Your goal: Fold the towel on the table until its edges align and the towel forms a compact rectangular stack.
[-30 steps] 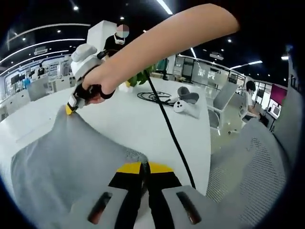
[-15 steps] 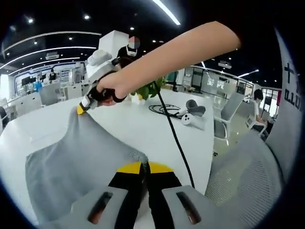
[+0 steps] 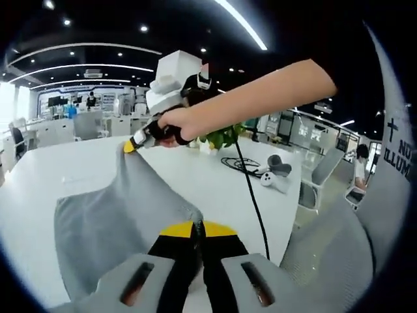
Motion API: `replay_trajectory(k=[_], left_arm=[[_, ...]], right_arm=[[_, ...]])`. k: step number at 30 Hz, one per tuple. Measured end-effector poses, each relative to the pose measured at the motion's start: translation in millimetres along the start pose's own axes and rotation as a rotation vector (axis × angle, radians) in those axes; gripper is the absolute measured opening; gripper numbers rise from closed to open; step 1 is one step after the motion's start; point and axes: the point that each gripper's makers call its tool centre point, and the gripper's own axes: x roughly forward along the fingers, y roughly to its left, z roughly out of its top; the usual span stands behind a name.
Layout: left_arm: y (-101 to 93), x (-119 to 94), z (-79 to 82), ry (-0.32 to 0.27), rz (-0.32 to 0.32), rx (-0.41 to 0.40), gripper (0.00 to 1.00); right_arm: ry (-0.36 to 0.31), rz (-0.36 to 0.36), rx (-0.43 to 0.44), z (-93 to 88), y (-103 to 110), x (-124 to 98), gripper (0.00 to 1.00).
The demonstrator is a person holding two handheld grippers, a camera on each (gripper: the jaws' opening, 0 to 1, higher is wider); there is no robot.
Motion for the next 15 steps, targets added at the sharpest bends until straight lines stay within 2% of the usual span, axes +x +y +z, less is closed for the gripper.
replay_trajectory(k=[6,15], left_arm=[[11.4,-20.2,-3.0,-0.014,0.050,-0.044,0.03],[24.5,-38.1,-6.8,-0.031,0.097,-0.079,0.03]], right_arm=[[-0.003,0.024,-0.007,6.1,22.1,11.9,0.01],[-0.005,0.059,-0.024,15.5,53.4,26.4,0.01]])
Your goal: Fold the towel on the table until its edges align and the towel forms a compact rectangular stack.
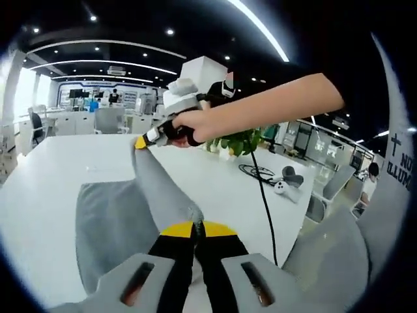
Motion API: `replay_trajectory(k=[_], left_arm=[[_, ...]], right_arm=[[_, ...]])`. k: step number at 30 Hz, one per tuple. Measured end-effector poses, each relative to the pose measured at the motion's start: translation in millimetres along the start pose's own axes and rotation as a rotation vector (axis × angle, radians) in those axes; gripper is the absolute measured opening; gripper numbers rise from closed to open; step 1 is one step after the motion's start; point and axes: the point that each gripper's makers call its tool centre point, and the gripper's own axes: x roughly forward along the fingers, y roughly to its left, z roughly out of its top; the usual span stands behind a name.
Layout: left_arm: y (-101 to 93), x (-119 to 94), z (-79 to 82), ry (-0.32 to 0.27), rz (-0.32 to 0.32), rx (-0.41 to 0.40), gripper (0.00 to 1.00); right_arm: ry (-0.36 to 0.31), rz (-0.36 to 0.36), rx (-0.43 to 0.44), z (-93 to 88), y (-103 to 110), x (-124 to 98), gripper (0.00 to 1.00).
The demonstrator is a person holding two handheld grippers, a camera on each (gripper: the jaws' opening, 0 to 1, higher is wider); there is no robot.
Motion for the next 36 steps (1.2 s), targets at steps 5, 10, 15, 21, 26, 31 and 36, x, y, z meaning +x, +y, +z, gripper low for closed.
replay_trajectory(k=[5,10,15,21,26,31,36], left_arm=[[12.6,-8.6,1.0,-0.016,0.023,-0.018,0.03],[27.0,-18.4,-3.2,-0.028,0.064,-0.056,0.03],[42.2,-29.2,-9.9,-0.039,0.123,-0.100,0.03],[55.6,-39.9,-18.1,-0.047,0.183,-0.134,0.03],[71.6,-47.4,-29.2,-0.054,0.262,-0.194,0.03],[87.4,-53.6,-45.1,-0.034,0.329,-0.240,0.03],[108.6,-55.9,-69.5,0.011,0.380,-0.272,0.04]], right_arm=[[-0.005,0.004,-0.006,5.3,9.1,5.4,0.01],[-0.003,0.005,0.002,6.6,16.6,12.5,0.01],[0.003,0.014,0.003,7.3,29.0,22.6,0.01],[0.012,0.029,-0.007,8.5,45.4,36.4,0.01],[0.024,0.043,-0.019,7.8,56.2,48.7,0.01],[0.044,0.056,-0.018,1.8,64.6,63.2,0.01],[0.069,0.053,0.001,-8.2,69.5,77.7,0.01]])
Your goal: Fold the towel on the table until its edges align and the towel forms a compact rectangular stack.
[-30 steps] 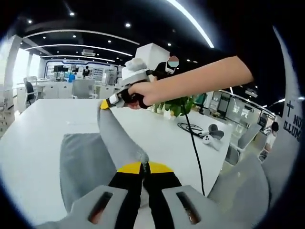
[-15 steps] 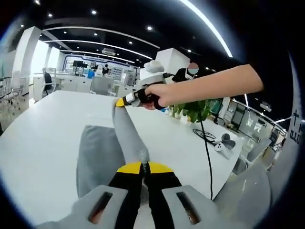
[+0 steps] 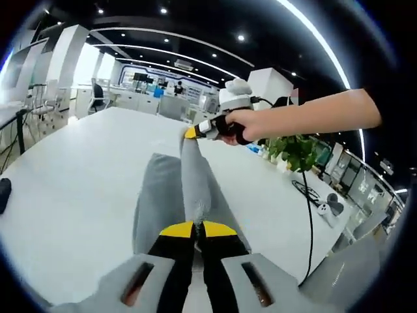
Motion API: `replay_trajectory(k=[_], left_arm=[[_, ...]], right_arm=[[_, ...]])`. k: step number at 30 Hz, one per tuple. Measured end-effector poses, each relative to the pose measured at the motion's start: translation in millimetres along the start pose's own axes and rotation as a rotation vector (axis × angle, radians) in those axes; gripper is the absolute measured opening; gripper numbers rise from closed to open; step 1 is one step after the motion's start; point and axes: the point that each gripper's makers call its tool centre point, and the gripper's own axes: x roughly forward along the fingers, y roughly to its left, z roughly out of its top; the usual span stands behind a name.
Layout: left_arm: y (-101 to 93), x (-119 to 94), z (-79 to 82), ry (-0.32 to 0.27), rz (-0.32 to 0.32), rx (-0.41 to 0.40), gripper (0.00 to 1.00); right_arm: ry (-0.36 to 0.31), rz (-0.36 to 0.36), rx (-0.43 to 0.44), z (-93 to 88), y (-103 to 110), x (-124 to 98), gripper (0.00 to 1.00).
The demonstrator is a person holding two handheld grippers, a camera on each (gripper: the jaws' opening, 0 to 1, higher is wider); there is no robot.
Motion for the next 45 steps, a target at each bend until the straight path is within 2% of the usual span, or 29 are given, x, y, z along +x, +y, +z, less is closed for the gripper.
replay_trajectory(k=[7,10,18,20,27,31,37,41,45], left_arm=[[23.8,4.7,-12.4,0.062,0.056,-0.080,0.04],[31.7,6.3,-21.1,0.085,0.058,-0.129,0.04],[42.9,6.1,-34.4,0.121,0.069,-0.143,0.06],[48.1,6.3,-39.0,0.131,0.080,-0.150,0.07],[54.1,5.3,-37.3,0.135,0.110,-0.157,0.08],[51.5,9.1,-30.9,0.134,0.094,-0.128,0.11],[51.7,21.5,-19.4,0.123,0.056,-0.116,0.20],[50.5,29.3,-10.2,0.123,0.050,-0.049,0.21],[51.9,42.7,-1.4,0.132,0.019,0.048,0.24]], right_arm=[[0.036,0.006,0.075,-15.4,3.0,26.8,0.01],[0.052,0.006,0.129,-22.4,4.7,37.4,0.02],[0.059,0.017,0.214,-33.3,12.2,60.2,0.05],[0.054,0.016,0.205,-33.8,14.9,62.9,0.08],[0.036,0.042,0.152,-28.4,23.4,68.9,0.20],[0.026,0.056,0.126,-25.2,25.7,67.9,0.27],[0.016,0.060,0.088,-25.2,22.0,56.6,0.29],[0.014,0.057,0.081,-27.6,15.2,47.8,0.29],[0.022,0.040,-0.007,-30.7,5.9,37.9,0.32]])
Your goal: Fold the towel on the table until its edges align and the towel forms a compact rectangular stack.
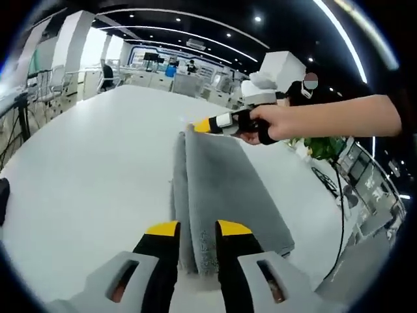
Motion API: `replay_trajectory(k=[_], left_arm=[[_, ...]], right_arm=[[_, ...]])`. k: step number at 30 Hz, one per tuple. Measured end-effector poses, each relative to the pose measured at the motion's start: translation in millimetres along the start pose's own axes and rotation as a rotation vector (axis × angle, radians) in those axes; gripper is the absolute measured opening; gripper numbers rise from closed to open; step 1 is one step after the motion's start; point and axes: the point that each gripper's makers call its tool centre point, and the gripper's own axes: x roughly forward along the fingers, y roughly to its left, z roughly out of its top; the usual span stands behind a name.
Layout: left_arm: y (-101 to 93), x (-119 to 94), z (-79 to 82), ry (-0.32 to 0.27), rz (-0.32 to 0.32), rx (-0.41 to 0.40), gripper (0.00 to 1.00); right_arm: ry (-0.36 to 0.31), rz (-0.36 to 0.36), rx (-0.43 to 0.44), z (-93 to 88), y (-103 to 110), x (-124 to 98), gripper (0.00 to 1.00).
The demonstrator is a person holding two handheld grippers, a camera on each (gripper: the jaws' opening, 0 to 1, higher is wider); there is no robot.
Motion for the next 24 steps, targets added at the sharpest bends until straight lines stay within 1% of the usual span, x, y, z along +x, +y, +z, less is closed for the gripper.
replay_trajectory(k=[2,4,7,8,10,12,15,16,17,20,22,24], left_arm=[[4.5,7.4,5.5,0.015,-0.004,0.025,0.26],[9.0,14.6,14.5,0.006,-0.004,0.046,0.27],[10.5,23.3,23.3,0.007,-0.004,0.072,0.29],[11.8,28.1,26.5,0.011,-0.006,0.083,0.29],[12.3,34.3,31.6,0.014,-0.006,0.105,0.31],[13.2,39.9,34.6,0.021,-0.014,0.125,0.33],[14.4,46.6,37.7,0.031,-0.020,0.135,0.38],[13.9,48.3,38.3,0.034,-0.021,0.139,0.39],[13.8,50.5,38.5,0.039,-0.019,0.143,0.40],[14.9,58.0,40.3,0.050,-0.020,0.153,0.40],[15.2,62.1,40.3,0.057,-0.022,0.154,0.40],[18.2,71.7,41.6,0.059,-0.020,0.166,0.38]], right_arm=[[-0.004,0.001,-0.010,-1.9,-2.8,-5.9,0.34],[-0.004,-0.004,-0.021,-4.5,-6.7,-11.4,0.35],[-0.003,-0.011,-0.035,-10.1,-11.3,-20.7,0.37],[-0.009,-0.020,-0.057,-12.6,-13.8,-25.8,0.37],[-0.009,-0.023,-0.057,-18.9,-16.7,-33.3,0.38],[-0.006,-0.026,-0.055,-24.4,-20.2,-38.0,0.38],[-0.010,-0.041,-0.043,-33.5,-35.6,-44.1,0.39],[-0.011,-0.044,-0.040,-34.4,-37.1,-45.1,0.40],[-0.012,-0.048,-0.020,-38.5,-42.1,-47.8,0.40],[-0.007,-0.063,-0.007,-50.7,-55.0,-56.1,0.40],[0.001,-0.069,-0.003,-56.2,-57.9,-60.1,0.40],[0.010,-0.083,0.017,-66.0,-64.7,-67.9,0.41]])
